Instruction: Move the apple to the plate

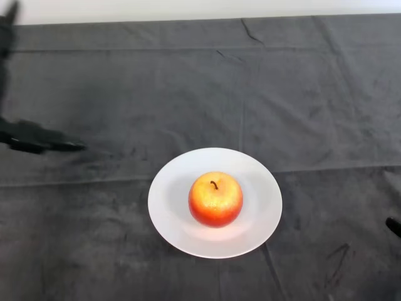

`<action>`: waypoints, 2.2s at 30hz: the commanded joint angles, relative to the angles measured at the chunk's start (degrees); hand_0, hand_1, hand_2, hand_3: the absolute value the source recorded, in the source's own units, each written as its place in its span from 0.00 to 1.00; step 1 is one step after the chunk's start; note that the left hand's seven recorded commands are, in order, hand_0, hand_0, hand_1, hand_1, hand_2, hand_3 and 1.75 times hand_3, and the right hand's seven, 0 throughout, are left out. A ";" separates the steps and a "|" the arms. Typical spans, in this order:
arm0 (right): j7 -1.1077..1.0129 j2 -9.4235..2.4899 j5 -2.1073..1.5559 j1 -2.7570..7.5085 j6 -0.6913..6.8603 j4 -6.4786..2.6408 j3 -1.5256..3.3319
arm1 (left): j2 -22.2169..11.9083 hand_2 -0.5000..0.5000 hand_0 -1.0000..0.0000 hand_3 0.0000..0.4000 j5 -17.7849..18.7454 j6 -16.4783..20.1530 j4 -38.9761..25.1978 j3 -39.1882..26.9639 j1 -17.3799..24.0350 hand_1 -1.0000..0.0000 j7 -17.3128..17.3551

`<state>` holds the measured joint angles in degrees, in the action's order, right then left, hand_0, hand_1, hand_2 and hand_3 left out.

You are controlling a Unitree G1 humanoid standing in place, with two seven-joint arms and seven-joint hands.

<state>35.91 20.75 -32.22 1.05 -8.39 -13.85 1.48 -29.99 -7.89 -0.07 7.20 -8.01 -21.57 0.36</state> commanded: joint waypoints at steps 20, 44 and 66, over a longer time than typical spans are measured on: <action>-0.06 -1.89 -1.61 -0.47 2.46 -3.67 0.12 | -9.78 0.50 1.00 0.00 4.76 -7.48 5.97 -22.94 -2.18 1.00 -10.04; 0.45 -1.38 -2.34 -0.53 1.99 -3.85 0.92 | -21.11 0.50 1.00 0.00 9.30 -18.59 23.91 -43.07 1.27 1.00 -15.37; 0.95 -0.86 -3.09 -0.60 1.48 -4.03 1.74 | -27.60 0.50 1.00 0.00 11.21 -24.41 40.46 -48.31 -1.70 1.00 -24.10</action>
<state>36.86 20.63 -32.66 1.05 -8.23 -15.39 2.26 -51.83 3.27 -22.87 45.72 -56.99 -21.18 -23.30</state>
